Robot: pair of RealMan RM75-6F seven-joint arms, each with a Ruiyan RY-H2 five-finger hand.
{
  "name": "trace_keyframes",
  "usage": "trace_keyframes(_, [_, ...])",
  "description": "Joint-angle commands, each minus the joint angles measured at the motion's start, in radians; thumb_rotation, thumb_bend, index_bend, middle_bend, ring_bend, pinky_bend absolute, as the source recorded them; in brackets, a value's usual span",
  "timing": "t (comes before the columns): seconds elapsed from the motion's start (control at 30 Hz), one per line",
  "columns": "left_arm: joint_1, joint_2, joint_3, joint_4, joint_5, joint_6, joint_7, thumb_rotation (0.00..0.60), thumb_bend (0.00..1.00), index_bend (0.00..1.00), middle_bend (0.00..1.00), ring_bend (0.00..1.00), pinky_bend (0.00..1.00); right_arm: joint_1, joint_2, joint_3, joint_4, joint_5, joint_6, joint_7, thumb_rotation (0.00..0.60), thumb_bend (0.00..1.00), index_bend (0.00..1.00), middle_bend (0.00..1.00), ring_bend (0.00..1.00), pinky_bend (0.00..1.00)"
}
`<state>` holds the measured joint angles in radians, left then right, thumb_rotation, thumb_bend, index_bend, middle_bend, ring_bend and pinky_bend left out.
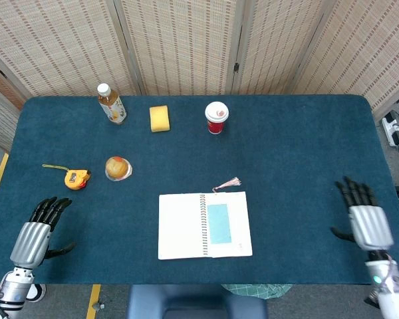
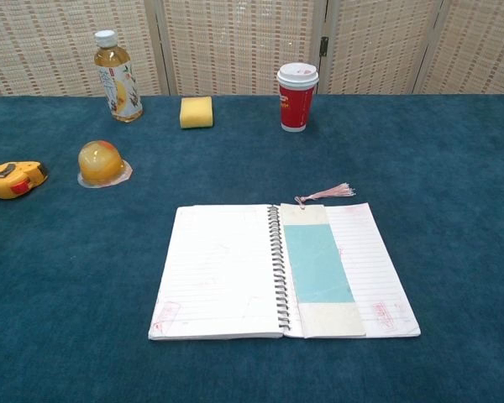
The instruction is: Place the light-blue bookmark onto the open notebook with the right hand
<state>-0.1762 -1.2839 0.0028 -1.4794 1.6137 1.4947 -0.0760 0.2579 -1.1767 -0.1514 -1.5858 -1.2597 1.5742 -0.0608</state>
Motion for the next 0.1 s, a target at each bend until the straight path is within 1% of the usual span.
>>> trace_keyframes(0.03, [0.003,0.001,0.01,-0.01,0.02,0.004,0.005,0.6,0.15,0.15,0.15,0.09,0.11,-0.141,0.045,0.006,0.033,0.029,0.1,0.085,0.6,0.0,0.0,0.0,0.0,0.0])
trace_keyframes(0.1, [0.002,0.003,0.016,-0.016,0.031,0.005,0.009,0.6,0.15,0.15,0.15,0.09,0.11,-0.155,0.052,0.012,0.036,0.005,0.109,0.1,0.6,0.0,0.0,0.0,0.0,0.0])
